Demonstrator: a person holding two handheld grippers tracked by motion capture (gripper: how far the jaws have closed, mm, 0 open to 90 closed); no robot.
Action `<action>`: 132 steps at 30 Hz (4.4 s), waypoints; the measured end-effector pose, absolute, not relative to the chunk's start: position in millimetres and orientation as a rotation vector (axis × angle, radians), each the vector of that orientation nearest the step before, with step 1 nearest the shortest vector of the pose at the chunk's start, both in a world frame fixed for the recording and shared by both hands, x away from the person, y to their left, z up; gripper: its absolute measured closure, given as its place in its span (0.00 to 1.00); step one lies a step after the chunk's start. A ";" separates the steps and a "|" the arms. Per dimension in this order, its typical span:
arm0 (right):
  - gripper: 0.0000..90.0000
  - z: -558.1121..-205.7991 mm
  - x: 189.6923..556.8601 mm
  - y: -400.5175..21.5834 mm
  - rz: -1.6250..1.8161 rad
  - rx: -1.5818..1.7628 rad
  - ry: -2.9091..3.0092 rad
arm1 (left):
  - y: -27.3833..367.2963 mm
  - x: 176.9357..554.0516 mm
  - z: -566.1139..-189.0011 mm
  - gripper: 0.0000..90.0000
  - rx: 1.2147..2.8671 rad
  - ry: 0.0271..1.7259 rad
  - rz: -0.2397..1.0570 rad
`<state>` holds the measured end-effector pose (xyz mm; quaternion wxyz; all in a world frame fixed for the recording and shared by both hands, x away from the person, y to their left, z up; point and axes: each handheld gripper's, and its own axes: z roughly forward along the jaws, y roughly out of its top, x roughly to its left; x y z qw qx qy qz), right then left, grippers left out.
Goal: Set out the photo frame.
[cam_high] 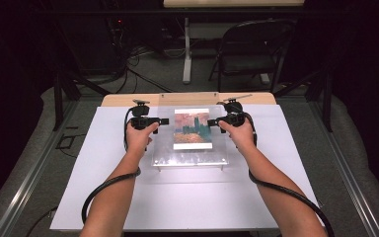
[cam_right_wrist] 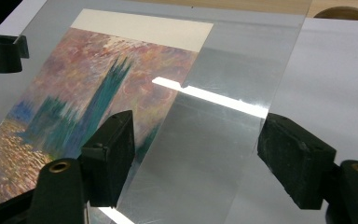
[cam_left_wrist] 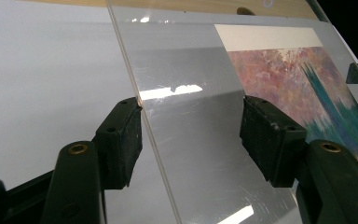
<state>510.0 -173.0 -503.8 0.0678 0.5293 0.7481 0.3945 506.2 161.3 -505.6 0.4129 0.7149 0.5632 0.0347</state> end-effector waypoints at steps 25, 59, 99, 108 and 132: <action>0.46 -475.9 477.5 -177.7 1.229 1.557 2.143 | 161.3 479.5 -474.9 0.54 1.773 1.383 0.163; 0.65 -445.4 425.0 -190.5 1.318 1.394 2.084 | 171.2 426.3 -444.1 0.70 1.713 1.283 0.243; 0.85 -432.3 340.7 -207.9 1.455 1.200 2.047 | 186.0 338.3 -429.6 0.84 1.722 1.070 0.349; 0.86 -434.8 324.3 -211.0 1.497 1.180 2.033 | 186.5 321.5 -431.7 0.84 1.717 1.032 0.376; 0.84 -438.0 296.6 -210.6 1.519 1.135 2.036 | 189.5 293.0 -436.7 0.81 1.722 0.986 0.395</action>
